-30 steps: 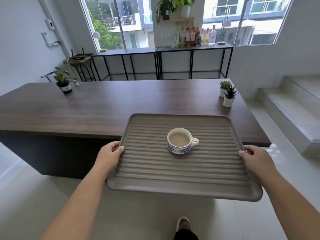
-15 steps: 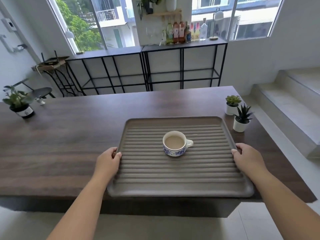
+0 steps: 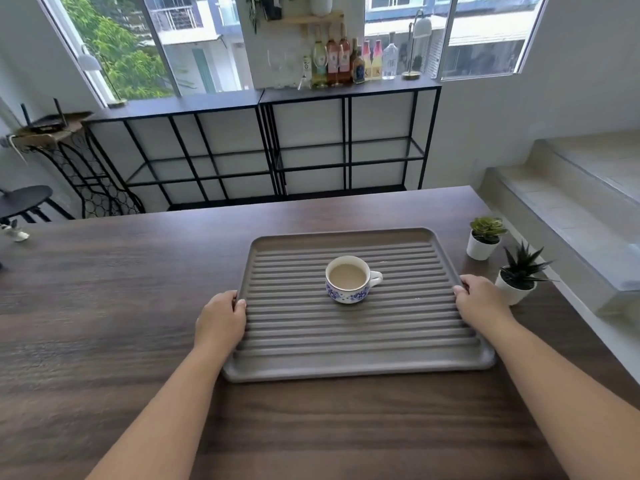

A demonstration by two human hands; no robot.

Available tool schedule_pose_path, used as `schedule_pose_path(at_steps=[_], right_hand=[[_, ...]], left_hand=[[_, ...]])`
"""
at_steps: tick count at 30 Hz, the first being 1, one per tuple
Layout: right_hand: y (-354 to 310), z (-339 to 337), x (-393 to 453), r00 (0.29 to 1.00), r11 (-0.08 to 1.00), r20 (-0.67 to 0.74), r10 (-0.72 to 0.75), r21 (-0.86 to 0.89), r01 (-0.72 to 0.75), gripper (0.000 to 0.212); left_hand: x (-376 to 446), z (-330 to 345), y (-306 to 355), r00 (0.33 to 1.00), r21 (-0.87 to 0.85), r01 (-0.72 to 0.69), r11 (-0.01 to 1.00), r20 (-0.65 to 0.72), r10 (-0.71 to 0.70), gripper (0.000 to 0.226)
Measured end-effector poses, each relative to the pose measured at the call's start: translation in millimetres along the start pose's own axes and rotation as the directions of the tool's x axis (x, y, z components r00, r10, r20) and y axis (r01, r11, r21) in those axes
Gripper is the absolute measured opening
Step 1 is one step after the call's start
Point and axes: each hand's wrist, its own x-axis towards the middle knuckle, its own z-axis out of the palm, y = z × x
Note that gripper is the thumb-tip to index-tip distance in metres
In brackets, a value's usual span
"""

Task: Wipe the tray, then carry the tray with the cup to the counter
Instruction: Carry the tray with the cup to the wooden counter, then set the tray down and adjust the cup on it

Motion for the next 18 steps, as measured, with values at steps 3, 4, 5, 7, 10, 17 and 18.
schedule_pose_path(at_steps=[3, 4, 5, 7, 10, 17, 18], right_hand=[[-6, 4, 14, 1.0, 1.0, -0.013, 0.017, -0.026, -0.017, 0.025], [-7, 5, 18, 1.0, 0.999, -0.018, 0.019, -0.032, -0.019, 0.024], [-9, 6, 22, 1.0, 0.999, -0.023, 0.02, -0.035, -0.021, 0.023], [-11, 8, 30, 0.999, 0.999, -0.026, 0.018, -0.04, -0.019, 0.024], [-14, 9, 40, 1.0, 0.998, -0.014, 0.016, -0.053, -0.016, 0.024], [-18, 13, 53, 1.0, 0.996, -0.017, 0.008, -0.088, -0.009, 0.018], [-18, 14, 55, 1.0, 0.996, -0.019, 0.009, -0.094, -0.01, 0.019]], left_hand=[[15, 5, 2, 1.0, 0.055, 0.024, 0.998, -0.004, -0.024, 0.022], [20, 7, 1, 1.0, 0.064, 0.028, 0.998, -0.005, -0.028, 0.022], [24, 10, 0, 1.0, 0.064, 0.029, 0.998, -0.008, -0.028, 0.022], [32, 14, -2, 0.999, 0.053, 0.025, 0.998, -0.022, -0.024, 0.021], [40, 17, -2, 0.999, 0.043, 0.02, 0.999, -0.04, -0.018, 0.019], [55, 23, -1, 0.998, 0.055, 0.019, 0.998, -0.054, -0.016, 0.019], [56, 24, 0, 0.998, 0.055, 0.02, 0.998, -0.056, -0.017, 0.019]])
